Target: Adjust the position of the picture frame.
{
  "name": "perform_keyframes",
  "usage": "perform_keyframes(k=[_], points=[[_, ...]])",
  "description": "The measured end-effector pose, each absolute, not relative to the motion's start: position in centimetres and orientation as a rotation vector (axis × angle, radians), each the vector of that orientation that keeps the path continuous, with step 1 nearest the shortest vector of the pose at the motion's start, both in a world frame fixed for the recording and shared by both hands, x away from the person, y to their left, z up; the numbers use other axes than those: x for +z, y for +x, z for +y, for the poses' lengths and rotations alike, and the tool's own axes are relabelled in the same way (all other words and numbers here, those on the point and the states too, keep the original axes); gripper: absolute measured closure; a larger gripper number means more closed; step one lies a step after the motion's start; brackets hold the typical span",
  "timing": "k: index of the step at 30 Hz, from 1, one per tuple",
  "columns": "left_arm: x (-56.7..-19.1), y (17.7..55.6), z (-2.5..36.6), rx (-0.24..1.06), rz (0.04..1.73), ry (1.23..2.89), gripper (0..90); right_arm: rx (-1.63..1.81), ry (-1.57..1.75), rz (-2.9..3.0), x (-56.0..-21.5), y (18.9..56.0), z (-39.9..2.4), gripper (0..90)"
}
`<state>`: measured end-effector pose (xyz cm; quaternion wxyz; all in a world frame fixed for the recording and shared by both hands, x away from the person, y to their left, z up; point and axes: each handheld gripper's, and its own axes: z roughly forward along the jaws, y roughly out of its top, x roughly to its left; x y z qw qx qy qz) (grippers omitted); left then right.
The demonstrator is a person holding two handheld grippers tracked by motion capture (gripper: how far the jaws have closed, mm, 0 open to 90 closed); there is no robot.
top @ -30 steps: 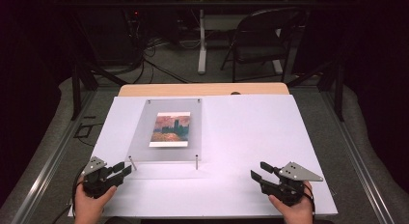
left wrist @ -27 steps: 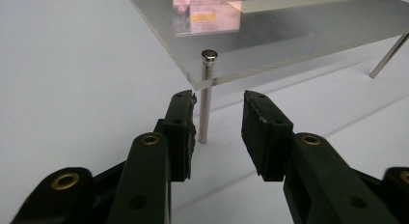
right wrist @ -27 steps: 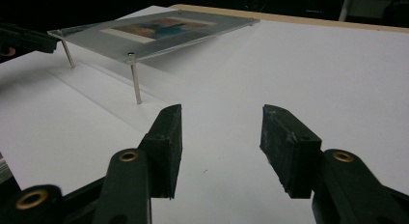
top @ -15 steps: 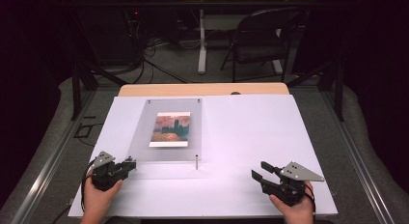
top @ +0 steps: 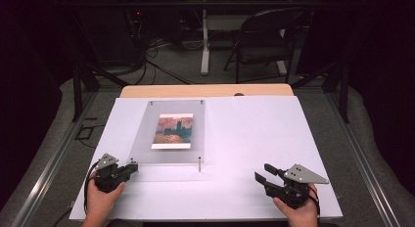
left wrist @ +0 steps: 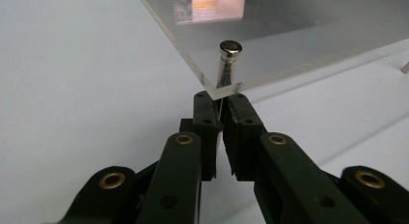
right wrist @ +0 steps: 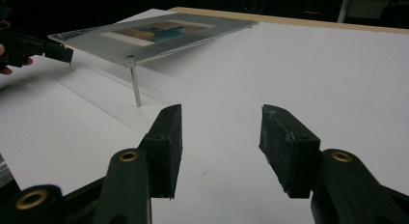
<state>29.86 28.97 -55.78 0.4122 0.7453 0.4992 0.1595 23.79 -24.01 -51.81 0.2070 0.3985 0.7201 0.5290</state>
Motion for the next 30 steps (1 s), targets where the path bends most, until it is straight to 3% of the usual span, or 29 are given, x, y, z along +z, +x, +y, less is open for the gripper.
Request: perform_keyframes(k=[10, 17, 30], points=[[-55.5, 29.8, 29.1, 0.391, 1.256, 1.870, 84.8, 1.475, 1.115, 2.013, -52.0, 23.9, -23.9, 50.6], [-54.5, 29.6, 29.0, 0.379, 1.233, 1.832, 85.3, 1.498, 1.119, 2.049, -52.0, 24.1, -23.5, 56.6], [-51.3, 30.0, 28.8, 0.321, 1.244, 1.767, 85.3, 1.564, 1.088, 2.182, -51.6, 27.2, -18.9, 64.2]])
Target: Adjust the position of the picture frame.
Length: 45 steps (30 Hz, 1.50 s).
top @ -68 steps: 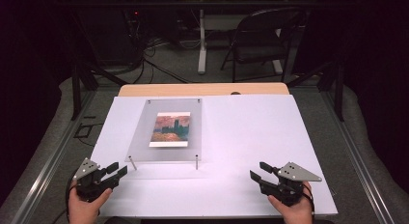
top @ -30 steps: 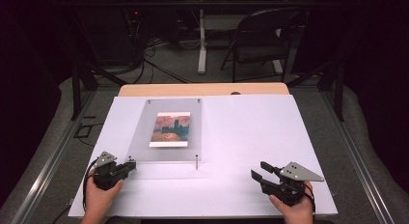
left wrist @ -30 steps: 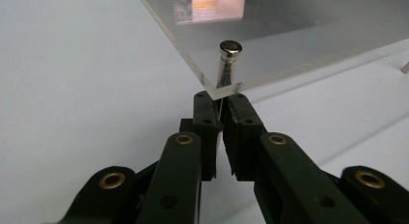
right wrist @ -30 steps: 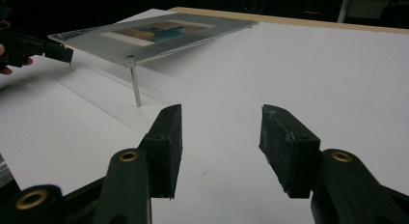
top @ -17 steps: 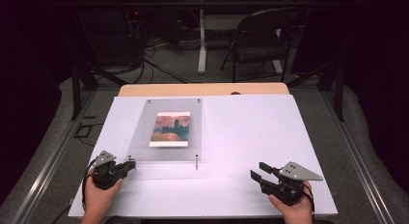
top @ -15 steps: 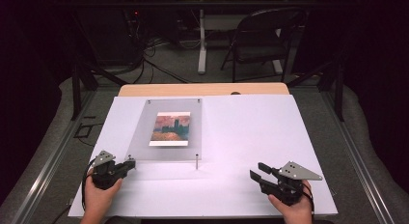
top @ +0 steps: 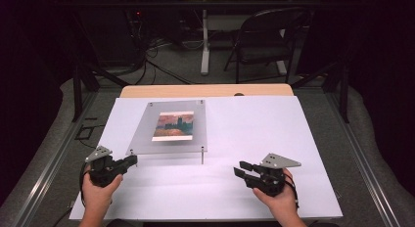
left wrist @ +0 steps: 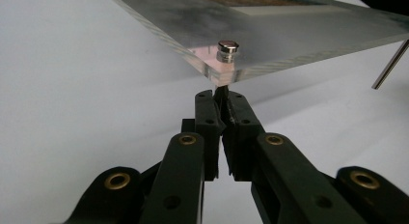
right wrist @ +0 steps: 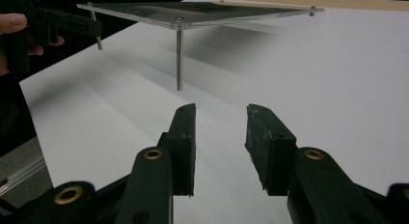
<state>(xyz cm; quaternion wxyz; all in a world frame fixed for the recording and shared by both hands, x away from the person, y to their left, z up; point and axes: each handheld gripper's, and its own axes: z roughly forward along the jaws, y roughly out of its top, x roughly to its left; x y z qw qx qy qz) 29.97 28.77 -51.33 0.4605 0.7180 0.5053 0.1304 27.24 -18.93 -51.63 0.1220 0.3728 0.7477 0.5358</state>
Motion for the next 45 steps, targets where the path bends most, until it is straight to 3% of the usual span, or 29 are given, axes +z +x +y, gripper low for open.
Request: perform_keyframes(k=[14, 25, 31, 45], points=[[-49.4, 30.1, 28.2, 0.285, 1.217, 1.735, 85.4, 1.626, 1.049, 2.258, -51.2, 32.3, -13.2, 72.9], [-48.9, 30.0, 27.7, 0.268, 1.205, 1.723, 85.5, 1.632, 1.077, 2.289, -50.7, 33.9, -11.7, 75.7], [-48.8, 29.9, 27.6, 0.268, 1.205, 1.719, 85.5, 1.605, 1.079, 2.298, -50.7, 34.3, -11.2, 82.6], [-48.3, 29.9, 26.5, 0.288, 1.172, 1.733, 85.5, 1.629, 1.176, 2.285, -51.0, 34.3, -12.2, 85.8]])
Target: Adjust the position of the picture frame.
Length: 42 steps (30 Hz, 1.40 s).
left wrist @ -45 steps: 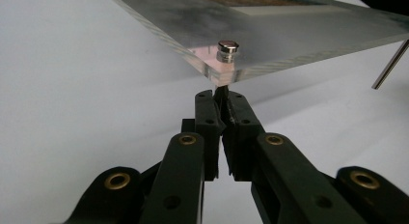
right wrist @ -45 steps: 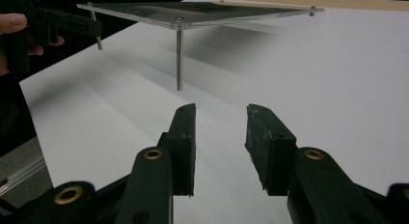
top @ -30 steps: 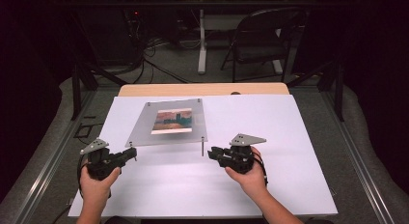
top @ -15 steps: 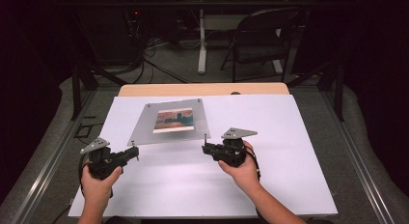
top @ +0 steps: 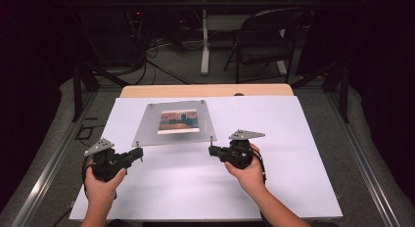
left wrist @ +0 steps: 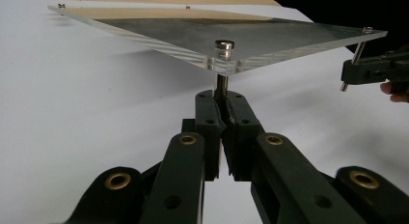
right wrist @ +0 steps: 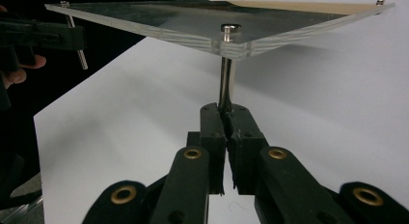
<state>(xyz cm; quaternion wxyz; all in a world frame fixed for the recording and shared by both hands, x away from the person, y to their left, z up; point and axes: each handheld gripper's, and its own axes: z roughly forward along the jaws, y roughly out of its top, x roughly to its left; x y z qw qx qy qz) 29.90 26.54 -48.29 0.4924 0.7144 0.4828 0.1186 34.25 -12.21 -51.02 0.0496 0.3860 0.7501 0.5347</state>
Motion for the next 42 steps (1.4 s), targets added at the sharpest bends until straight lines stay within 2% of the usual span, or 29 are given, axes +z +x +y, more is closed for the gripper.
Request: perform_keyframes(k=[12, 26, 42], points=[[-48.4, 31.1, 24.0, 0.254, 1.138, 1.759, 85.5, 1.632, 1.202, 2.248, -50.7, 33.3, -15.2, 85.9], [-48.0, 33.5, 19.0, 0.209, 1.032, 1.826, 85.5, 1.593, 1.273, 2.160, -50.8, 32.9, -20.1, 85.8], [-50.4, 34.4, 18.4, 0.189, 1.077, 1.840, 85.4, 1.521, 1.273, 2.162, -52.2, 33.6, -20.3, 85.7]])
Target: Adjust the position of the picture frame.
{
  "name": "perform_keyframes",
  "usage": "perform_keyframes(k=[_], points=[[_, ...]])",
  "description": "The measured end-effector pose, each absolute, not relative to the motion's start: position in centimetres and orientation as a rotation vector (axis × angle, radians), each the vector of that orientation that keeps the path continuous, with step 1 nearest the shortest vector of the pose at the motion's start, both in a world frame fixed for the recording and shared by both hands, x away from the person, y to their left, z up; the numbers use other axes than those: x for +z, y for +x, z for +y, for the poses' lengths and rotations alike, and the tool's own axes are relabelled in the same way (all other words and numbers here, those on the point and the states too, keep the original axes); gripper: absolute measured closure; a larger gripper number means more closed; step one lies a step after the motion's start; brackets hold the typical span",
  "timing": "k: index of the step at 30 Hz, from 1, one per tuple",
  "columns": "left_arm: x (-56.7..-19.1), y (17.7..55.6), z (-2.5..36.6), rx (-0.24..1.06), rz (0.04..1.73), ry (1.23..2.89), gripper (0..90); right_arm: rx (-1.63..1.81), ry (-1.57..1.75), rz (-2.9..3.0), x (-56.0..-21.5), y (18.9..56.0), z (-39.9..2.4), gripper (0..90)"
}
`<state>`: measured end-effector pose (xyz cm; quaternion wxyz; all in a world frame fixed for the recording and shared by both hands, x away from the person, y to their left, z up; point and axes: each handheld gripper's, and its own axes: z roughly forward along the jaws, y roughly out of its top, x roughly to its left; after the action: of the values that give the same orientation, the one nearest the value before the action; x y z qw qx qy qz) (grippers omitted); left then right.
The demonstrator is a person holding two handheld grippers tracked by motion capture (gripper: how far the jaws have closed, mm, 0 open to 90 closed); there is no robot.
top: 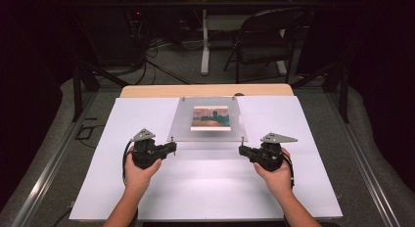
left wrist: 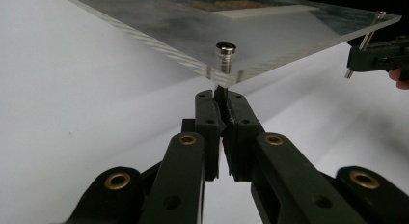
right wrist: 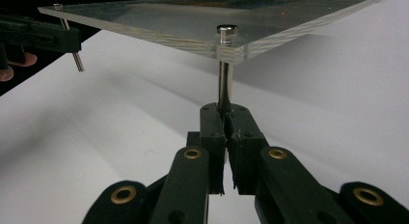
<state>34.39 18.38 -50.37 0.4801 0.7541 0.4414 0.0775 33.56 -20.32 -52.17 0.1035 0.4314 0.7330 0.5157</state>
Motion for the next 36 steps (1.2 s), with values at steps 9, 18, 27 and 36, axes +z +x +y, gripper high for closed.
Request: perform_keyframes(k=[9, 18, 27, 36], points=[[-51.0, 34.7, 18.0, 0.181, 1.082, 1.837, 85.3, 1.509, 1.288, 2.159, -52.7, 34.0, -20.4, 85.5], [-51.0, 35.0, 17.8, 0.183, 1.091, 1.824, 85.2, 1.516, 1.311, 2.133, -52.7, 34.4, -20.6, 85.4], [-51.3, 34.9, 17.8, 0.185, 1.093, 1.829, 85.2, 1.501, 1.309, 2.139, -52.8, 34.3, -20.5, 85.4], [-51.7, 34.7, 17.7, 0.182, 1.090, 1.844, 85.1, 1.492, 1.324, 2.147, -53.1, 34.2, -20.6, 85.1]])
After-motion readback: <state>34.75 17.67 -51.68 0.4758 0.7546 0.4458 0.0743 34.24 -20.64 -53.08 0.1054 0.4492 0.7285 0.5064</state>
